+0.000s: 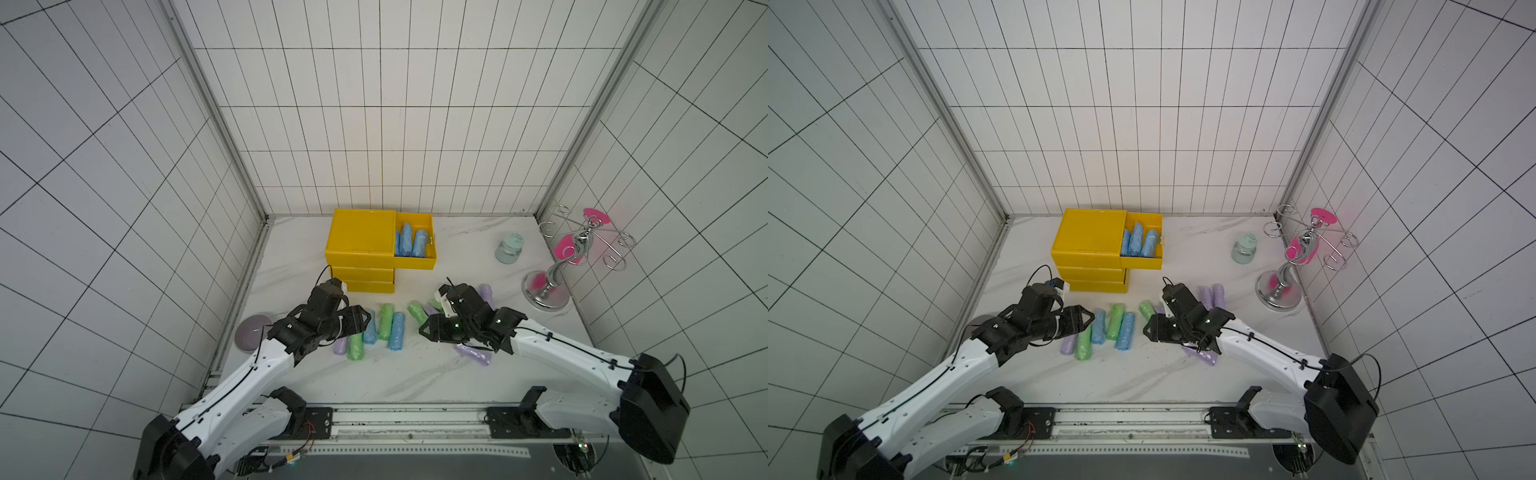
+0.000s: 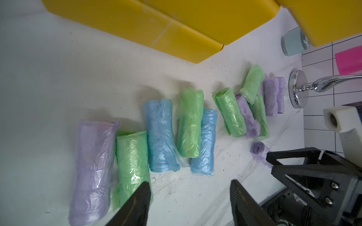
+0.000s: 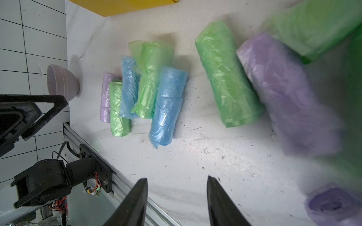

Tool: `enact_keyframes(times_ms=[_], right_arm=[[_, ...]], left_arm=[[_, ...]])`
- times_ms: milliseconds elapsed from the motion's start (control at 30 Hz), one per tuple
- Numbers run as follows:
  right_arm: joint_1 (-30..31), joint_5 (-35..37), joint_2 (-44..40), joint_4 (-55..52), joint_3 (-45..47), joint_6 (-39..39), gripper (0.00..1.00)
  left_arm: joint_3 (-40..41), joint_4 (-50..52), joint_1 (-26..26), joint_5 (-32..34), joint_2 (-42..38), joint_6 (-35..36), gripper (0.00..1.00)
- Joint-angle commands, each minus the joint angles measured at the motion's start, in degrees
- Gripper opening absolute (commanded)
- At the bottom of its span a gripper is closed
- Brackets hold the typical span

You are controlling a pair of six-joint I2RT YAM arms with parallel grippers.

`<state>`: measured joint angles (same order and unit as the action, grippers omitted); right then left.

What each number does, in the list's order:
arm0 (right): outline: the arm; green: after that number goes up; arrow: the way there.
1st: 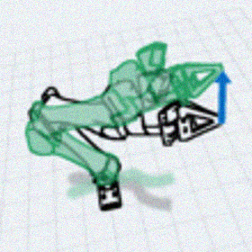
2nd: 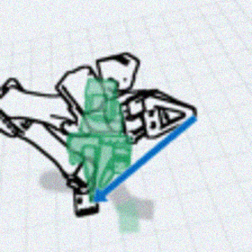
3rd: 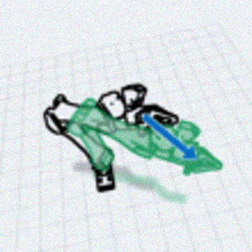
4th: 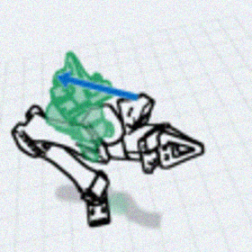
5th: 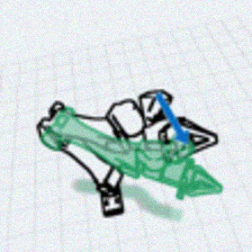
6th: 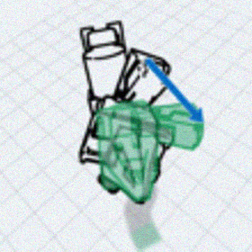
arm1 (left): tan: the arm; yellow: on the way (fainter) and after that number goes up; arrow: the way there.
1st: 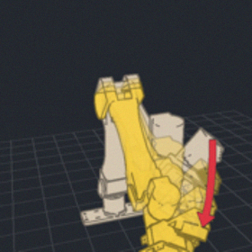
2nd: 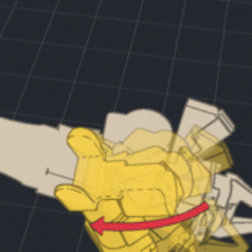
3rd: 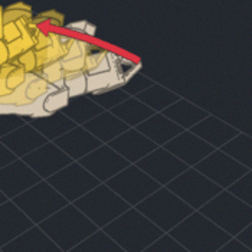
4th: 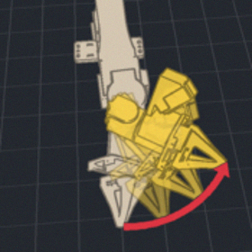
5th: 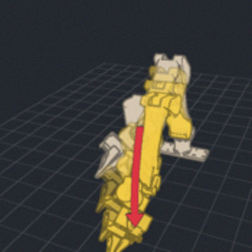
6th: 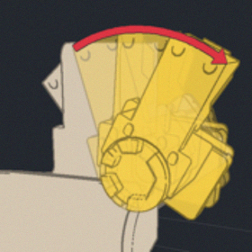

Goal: Sort the rolls of trash bags by color and place them into the drawer
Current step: Pick up the roll of trash bags from the center of the board.

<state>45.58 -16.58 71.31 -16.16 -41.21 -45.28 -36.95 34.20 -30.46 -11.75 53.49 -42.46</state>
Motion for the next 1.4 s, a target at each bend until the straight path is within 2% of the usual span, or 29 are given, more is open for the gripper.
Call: enact_keyframes(times_ms=[0,200,400,800,1000,1367], right_arm=[[3.09,3.72,3.09,10.02,2.31,-5.13,0.51],[5.21,3.19,11.56,18.55,2.63,-8.40,0.52],[5.65,1.82,18.91,22.07,0.24,-9.24,0.52],[5.74,0.80,25.22,23.11,-4.08,-9.30,0.48],[5.81,0.45,26.48,23.63,-6.06,-9.60,0.45],[6.67,4.07,19.25,23.49,-3.18,-11.16,0.47]], left_arm=[[2.26,-3.69,-0.44,-0.47,-2.01,-2.40,0.64],[5.40,-3.61,-0.48,-0.47,-5.13,-3.34,0.64],[6.18,-1.87,-0.47,-0.12,-7.46,-2.84,0.64],[5.92,-1.24,-0.48,-0.03,-8.24,-2.02,0.66],[5.58,-1.24,-0.47,-0.15,-7.99,-1.76,0.66],[4.42,-0.71,-0.40,0.91,-9.11,-1.58,0.66]])
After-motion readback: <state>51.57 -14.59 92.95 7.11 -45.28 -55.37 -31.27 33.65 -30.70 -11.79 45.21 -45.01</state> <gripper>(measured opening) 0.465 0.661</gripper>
